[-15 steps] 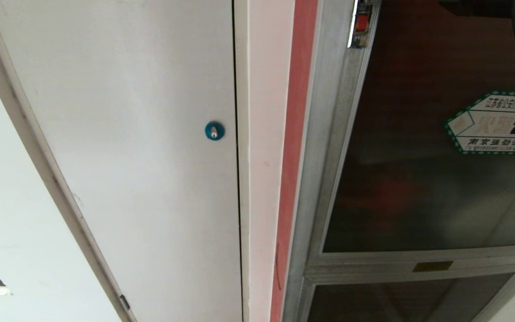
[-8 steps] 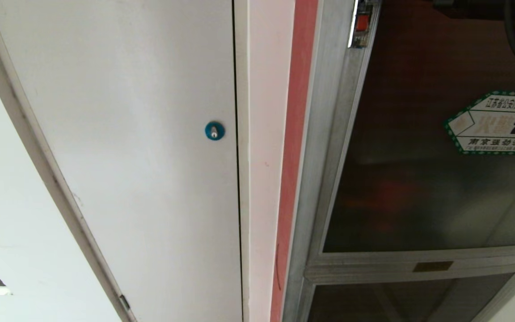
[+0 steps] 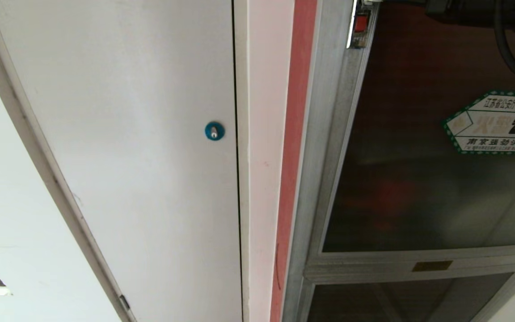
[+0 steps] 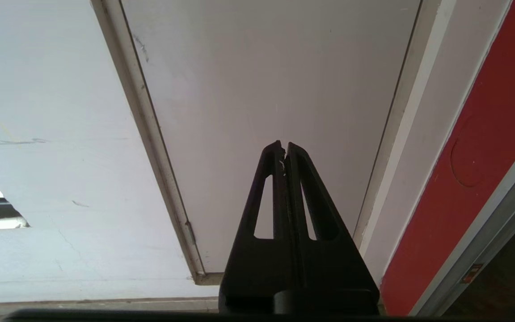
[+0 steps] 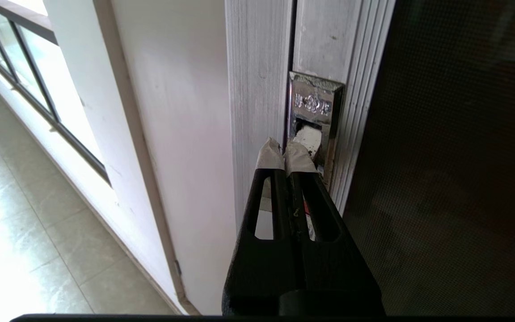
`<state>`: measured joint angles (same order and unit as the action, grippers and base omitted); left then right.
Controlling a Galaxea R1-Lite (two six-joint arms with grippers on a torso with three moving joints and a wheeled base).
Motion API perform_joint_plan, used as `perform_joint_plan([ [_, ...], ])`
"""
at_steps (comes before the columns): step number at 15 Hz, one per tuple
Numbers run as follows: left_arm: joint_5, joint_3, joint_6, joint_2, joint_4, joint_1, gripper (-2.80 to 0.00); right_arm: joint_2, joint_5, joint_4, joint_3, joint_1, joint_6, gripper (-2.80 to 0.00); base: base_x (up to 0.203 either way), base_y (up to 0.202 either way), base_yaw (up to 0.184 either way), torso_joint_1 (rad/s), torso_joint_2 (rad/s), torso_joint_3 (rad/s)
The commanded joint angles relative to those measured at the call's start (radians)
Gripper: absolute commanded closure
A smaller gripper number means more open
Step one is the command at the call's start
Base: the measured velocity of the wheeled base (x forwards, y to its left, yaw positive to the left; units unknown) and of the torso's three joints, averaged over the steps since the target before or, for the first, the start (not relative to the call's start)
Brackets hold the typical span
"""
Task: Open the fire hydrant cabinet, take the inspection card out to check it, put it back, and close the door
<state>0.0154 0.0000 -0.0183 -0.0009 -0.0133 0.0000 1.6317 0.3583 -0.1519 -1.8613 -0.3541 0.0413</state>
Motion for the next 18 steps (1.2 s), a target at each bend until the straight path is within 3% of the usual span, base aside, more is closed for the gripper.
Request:
perform_joint_plan([
  [1,0.000,0.006,0.000,0.001,0.000,0.000,0.00,0.005,0.002,-0.003,0.016,0.012,0.002,0.00,0.000,0.000,0.000,0.000,0.00,0.000],
  [18,0.000,0.006,0.000,-0.001,0.000,0.000,0.00,0.073,0.002,0.009,-0.004,0.029,0.002,0.00,0.000,0.000,0.000,0.000,0.00,0.000],
])
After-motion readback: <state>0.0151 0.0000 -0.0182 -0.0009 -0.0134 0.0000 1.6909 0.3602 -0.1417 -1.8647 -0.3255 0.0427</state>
